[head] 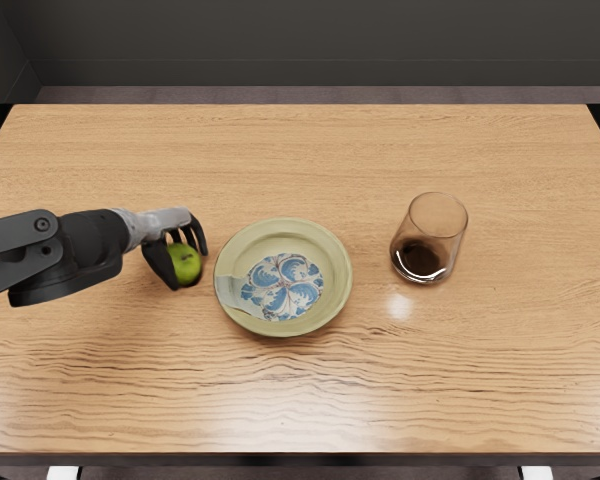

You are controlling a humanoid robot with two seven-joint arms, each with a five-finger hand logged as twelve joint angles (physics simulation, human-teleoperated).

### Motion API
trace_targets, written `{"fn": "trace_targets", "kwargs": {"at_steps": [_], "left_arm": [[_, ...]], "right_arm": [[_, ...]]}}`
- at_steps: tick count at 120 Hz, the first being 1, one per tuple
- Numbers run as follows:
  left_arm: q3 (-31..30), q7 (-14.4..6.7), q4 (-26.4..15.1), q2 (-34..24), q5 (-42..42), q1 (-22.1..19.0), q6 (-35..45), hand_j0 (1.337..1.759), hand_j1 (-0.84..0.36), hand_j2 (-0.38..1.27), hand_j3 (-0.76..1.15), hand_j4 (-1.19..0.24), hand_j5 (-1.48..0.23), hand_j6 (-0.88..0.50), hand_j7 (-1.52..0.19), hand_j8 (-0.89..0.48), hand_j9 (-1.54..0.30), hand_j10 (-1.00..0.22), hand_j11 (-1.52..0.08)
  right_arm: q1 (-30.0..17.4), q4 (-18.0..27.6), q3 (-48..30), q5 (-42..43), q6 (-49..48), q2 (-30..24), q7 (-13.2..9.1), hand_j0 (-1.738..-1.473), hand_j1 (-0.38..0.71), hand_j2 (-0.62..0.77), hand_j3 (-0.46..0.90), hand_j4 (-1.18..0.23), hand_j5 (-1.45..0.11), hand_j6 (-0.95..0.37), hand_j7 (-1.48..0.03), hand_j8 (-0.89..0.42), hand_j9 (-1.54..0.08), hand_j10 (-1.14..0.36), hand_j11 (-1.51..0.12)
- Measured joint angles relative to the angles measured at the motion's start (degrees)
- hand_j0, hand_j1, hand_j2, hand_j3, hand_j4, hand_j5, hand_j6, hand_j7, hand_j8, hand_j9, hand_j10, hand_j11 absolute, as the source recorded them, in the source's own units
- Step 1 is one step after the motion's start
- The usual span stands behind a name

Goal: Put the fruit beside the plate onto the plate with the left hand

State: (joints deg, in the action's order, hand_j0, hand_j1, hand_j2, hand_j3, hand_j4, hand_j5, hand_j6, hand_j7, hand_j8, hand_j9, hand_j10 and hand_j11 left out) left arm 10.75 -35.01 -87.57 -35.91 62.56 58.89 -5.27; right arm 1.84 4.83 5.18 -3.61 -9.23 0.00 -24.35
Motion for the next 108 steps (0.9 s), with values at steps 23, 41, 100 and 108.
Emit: {"fn": "trace_targets", "kwargs": {"at_steps": [23,41,100,108], "left_arm": [[0.1,0.0,0.0,-0.1,0.0,-0.1,-0.9,1.652,-0.25,0.30,0.00,-0.66,-0.82,-0.41,-0.84,-0.40,-0.87,-0.59,-0.86],[0.1,0.0,0.0,-0.2,-0.1,0.0,-1.3,1.650,-0.33,0.42,0.00,-0.60,-0.94,-0.32,-0.93,-0.31,-0.94,-0.52,-0.94],[0.8,0.0,0.7,-0.2,-3.3,5.6,-3.3,1.649,-0.30,0.42,0.00,-0.63,-1.13,-0.30,-1.10,-0.29,-1.07,-0.53,-1.04],[0.9,0.0,1.0,-0.3,-3.5,7.0,-3.8,1.650,-0.29,0.41,0.00,-0.65,-1.14,-0.30,-1.11,-0.30,-1.07,-0.54,-1.04]], "right_arm": [[0.0,0.0,0.0,0.0,0.0,0.0,0.0,-1.658,-0.35,0.00,0.00,0.00,0.00,0.00,0.00,0.00,0.00,0.00,0.00],[0.0,0.0,0.0,0.0,0.0,0.0,0.0,-1.658,-0.35,0.00,0.00,0.00,0.00,0.00,0.00,0.00,0.00,0.00,0.00],[0.0,0.0,0.0,0.0,0.0,0.0,0.0,-1.658,-0.35,0.00,0.00,0.00,0.00,0.00,0.00,0.00,0.00,0.00,0.00],[0.0,0.0,0.0,0.0,0.0,0.0,0.0,-1.658,-0.35,0.00,0.00,0.00,0.00,0.00,0.00,0.00,0.00,0.00,0.00]]}}
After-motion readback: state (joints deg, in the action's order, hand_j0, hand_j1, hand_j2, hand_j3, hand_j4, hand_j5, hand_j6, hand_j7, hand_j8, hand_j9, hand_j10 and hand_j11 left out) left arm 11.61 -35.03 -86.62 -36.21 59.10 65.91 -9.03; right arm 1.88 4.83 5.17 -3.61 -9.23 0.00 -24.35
